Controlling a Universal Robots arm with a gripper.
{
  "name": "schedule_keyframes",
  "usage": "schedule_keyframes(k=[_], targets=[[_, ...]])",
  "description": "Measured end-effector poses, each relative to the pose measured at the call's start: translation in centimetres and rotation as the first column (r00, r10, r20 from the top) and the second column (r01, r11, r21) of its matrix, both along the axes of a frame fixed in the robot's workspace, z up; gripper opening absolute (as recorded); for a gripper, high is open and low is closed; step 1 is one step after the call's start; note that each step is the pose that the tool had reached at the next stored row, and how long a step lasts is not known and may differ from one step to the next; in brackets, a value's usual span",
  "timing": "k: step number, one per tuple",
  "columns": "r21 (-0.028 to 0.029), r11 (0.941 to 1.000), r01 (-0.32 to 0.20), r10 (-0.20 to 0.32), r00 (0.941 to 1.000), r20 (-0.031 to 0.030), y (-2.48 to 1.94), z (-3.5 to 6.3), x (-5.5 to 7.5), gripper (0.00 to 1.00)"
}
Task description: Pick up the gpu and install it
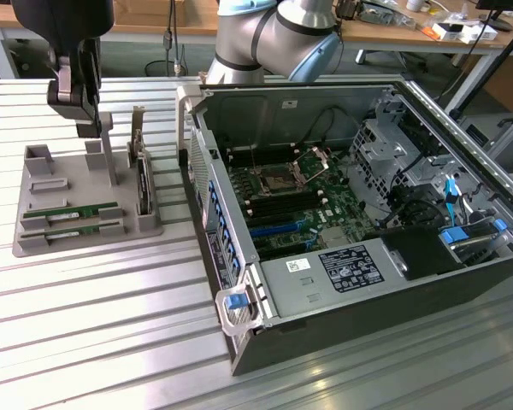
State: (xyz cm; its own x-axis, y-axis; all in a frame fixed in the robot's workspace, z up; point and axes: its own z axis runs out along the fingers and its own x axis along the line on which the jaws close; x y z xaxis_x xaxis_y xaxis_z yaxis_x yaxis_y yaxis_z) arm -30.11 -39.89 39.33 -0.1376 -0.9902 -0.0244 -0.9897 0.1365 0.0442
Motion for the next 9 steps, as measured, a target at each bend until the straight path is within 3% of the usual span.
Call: schedule_keyframes(k=[9], targets=[[-0.0001, 1.0, -0.001, 0.001, 1.0, 0.0, 0.0, 0.0, 0.0, 0.1]])
